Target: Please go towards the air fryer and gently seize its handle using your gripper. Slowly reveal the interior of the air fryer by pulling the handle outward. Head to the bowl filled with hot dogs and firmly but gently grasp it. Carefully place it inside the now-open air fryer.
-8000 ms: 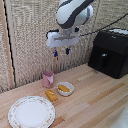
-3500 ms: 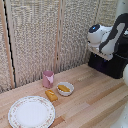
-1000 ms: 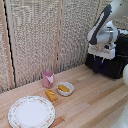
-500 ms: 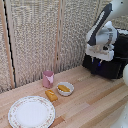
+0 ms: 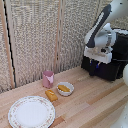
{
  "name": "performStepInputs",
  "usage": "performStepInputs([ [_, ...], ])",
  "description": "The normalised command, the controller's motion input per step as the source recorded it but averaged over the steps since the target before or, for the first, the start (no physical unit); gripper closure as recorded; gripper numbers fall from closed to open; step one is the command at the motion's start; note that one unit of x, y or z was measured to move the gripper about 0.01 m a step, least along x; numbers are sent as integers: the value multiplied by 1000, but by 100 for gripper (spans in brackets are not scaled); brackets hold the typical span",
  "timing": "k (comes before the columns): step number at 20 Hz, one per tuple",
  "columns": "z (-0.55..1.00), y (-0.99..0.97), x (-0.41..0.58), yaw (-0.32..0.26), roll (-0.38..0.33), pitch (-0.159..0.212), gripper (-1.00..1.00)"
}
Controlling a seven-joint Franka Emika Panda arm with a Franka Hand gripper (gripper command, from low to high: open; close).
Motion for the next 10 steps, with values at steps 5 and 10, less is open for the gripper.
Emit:
performStepInputs([
  [5, -38, 806, 111, -150, -28, -10, 100],
  [10, 0, 748, 194, -142, -19, -4, 100],
])
